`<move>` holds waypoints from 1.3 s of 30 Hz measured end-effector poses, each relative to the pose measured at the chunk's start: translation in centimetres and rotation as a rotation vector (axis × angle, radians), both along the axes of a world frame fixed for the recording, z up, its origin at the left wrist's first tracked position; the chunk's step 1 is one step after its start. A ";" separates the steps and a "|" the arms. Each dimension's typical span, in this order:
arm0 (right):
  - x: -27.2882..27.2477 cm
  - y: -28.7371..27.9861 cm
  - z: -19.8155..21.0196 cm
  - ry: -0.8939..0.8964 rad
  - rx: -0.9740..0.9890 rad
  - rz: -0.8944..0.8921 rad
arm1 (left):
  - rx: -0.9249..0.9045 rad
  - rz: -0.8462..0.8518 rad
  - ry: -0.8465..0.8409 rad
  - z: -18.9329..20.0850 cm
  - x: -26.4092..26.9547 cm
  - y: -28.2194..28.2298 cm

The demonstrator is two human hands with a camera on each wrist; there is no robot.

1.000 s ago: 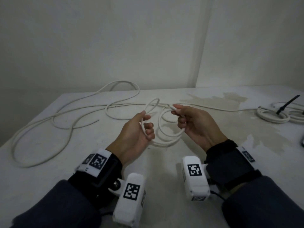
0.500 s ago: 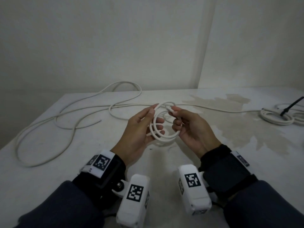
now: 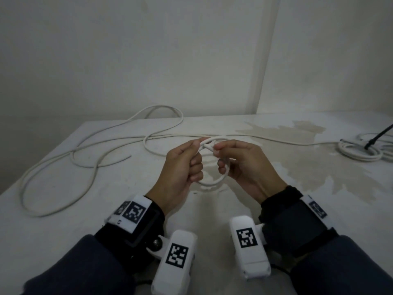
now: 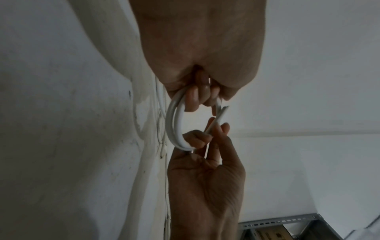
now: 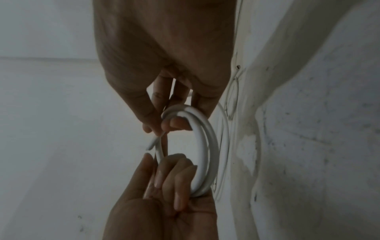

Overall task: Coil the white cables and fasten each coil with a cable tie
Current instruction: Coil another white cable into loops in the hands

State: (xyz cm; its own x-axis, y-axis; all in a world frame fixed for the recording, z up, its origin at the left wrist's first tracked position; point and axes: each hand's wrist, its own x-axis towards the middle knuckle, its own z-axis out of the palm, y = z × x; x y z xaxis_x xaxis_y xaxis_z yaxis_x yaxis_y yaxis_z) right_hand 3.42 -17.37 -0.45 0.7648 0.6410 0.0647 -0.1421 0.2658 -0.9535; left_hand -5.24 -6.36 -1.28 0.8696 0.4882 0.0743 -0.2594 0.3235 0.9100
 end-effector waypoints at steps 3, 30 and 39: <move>-0.1 -0.3 0.1 -0.123 -0.070 0.017 | 0.085 0.047 0.022 0.2 -0.1 -0.2; 0.7 -1.3 0.8 -0.291 -0.038 0.299 | 0.559 0.228 -0.030 2.4 1.0 0.1; 0.2 -1.3 1.1 0.216 0.189 0.484 | 0.404 0.244 -0.028 2.0 2.6 -0.5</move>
